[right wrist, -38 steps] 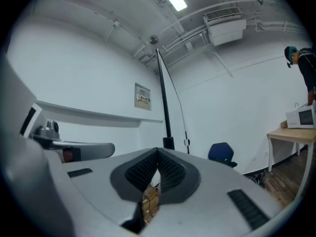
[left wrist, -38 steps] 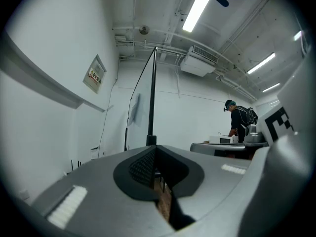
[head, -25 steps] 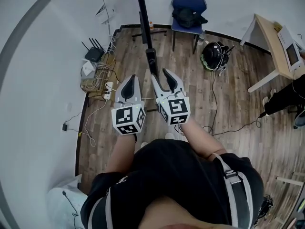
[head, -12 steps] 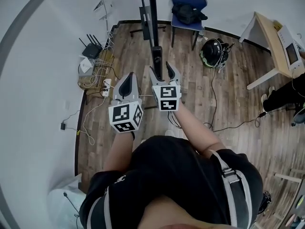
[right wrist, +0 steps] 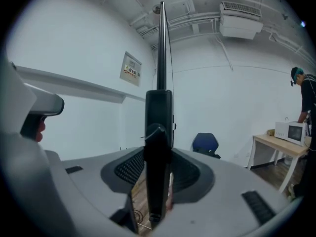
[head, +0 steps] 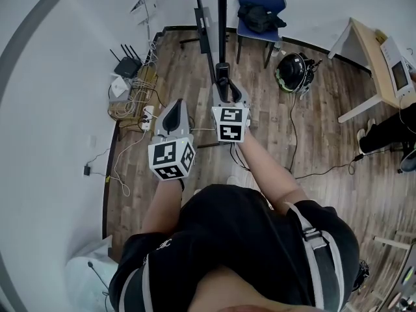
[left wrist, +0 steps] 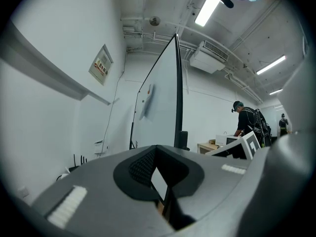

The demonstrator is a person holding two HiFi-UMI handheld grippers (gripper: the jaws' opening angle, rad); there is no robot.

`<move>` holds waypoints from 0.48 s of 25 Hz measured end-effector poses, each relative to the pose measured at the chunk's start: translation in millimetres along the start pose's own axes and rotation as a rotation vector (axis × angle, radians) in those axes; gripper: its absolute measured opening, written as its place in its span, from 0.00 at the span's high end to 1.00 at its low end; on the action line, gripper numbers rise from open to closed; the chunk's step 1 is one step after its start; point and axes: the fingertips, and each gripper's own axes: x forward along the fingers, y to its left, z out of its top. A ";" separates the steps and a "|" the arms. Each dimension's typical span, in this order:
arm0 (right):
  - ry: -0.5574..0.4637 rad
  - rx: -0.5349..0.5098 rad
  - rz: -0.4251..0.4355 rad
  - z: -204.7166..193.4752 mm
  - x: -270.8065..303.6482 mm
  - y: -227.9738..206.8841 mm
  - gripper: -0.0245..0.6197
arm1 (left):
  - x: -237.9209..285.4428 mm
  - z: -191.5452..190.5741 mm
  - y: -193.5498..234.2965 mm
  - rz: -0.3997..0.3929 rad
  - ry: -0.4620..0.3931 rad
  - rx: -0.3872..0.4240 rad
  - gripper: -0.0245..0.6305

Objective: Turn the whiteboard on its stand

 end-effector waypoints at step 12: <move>0.003 -0.011 0.063 -1.3 -17.9 26.2 0.70 | -11.8 -2.5 -5.6 0.022 -0.001 -0.003 0.95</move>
